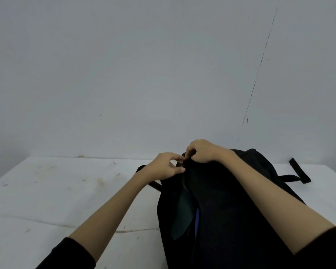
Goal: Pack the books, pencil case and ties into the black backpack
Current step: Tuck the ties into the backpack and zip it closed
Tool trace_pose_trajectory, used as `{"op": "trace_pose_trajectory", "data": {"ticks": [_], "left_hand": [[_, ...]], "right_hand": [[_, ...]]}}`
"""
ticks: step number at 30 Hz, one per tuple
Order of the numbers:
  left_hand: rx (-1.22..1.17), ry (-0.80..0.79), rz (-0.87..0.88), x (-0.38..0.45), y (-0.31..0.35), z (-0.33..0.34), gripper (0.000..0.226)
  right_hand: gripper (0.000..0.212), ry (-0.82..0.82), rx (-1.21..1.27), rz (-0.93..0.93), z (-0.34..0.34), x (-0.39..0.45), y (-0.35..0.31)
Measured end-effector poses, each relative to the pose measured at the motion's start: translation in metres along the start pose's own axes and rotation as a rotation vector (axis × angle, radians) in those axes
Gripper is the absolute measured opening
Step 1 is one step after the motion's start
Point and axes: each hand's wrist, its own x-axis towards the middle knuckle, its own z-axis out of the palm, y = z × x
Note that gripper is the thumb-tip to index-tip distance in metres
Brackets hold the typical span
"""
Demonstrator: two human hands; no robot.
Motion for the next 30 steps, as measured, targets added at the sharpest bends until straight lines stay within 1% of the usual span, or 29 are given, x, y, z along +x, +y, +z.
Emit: {"op": "trace_pose_trajectory", "data": {"ticks": [2,3,5,7,8,9,11,12,13,14,16,17,18,20,22,24,25,26,28,29,30], "left_hand": [[-0.001,0.038,0.044,0.008,-0.006,0.004,0.020],[-0.005,0.080,0.070,0.009,-0.007,0.006,0.017],[-0.065,0.210,0.096,0.011,-0.009,0.008,0.016],[-0.217,0.354,0.057,0.013,-0.011,0.009,0.014],[-0.295,0.399,0.014,0.014,-0.014,0.009,0.015],[-0.346,0.420,-0.028,0.014,-0.016,0.009,0.016],[-0.337,0.390,-0.069,0.011,-0.020,0.008,0.014],[-0.284,0.355,-0.058,0.009,-0.021,0.008,0.014],[-0.180,0.327,-0.029,0.007,-0.023,0.009,0.017],[-0.019,0.320,0.017,0.003,-0.023,0.009,0.020],[0.364,0.425,0.180,-0.005,-0.024,0.010,0.030],[0.491,0.464,0.253,-0.009,-0.027,0.010,0.033],[0.553,0.458,0.273,-0.015,-0.025,0.009,0.032],[0.568,0.463,0.261,-0.028,-0.019,0.011,0.029],[0.588,0.375,0.202,-0.045,-0.012,0.011,0.024],[0.611,0.349,0.204,-0.063,-0.007,0.010,0.020],[0.623,0.328,0.201,-0.073,-0.004,0.008,0.019],[0.626,0.300,0.188,-0.079,-0.001,0.007,0.017],[0.632,0.225,0.116,-0.089,0.003,0.007,0.017],[0.626,0.194,0.083,-0.092,0.004,0.009,0.018],[0.615,0.175,0.059,-0.095,0.007,0.012,0.020]], "right_hand": [[0.039,-0.054,0.005,-0.011,0.002,0.009,0.008],[0.041,-0.067,0.011,-0.018,0.003,0.013,0.012],[0.047,-0.073,0.029,-0.042,0.004,0.019,0.019],[0.051,-0.095,0.057,-0.080,0.004,0.022,0.019],[0.049,-0.125,0.060,-0.106,0.005,0.023,0.017],[0.045,-0.160,0.053,-0.129,0.007,0.024,0.016],[0.036,-0.205,0.018,-0.142,0.013,0.027,0.015],[0.032,-0.200,-0.011,-0.129,0.017,0.028,0.015],[0.029,-0.177,-0.044,-0.111,0.020,0.029,0.016],[0.026,-0.140,-0.073,-0.098,0.022,0.029,0.016],[0.020,-0.037,-0.139,-0.094,0.023,0.027,0.013],[0.018,0.022,-0.183,-0.105,0.022,0.026,0.010],[0.017,0.078,-0.231,-0.115,0.021,0.024,0.007],[0.018,0.152,-0.317,-0.101,0.017,0.020,0.001],[0.020,0.198,-0.381,-0.051,0.016,0.015,-0.004],[0.024,0.237,-0.462,-0.026,0.016,0.009,-0.009],[0.028,0.237,-0.519,-0.045,0.018,0.003,-0.014],[0.037,0.215,-0.556,-0.092,0.019,-0.004,-0.021],[0.056,0.100,-0.553,-0.202,0.023,-0.020,-0.037],[0.057,0.042,-0.560,-0.235,0.025,-0.029,-0.044],[0.052,0.008,-0.599,-0.252,0.028,-0.039,-0.051]]}}
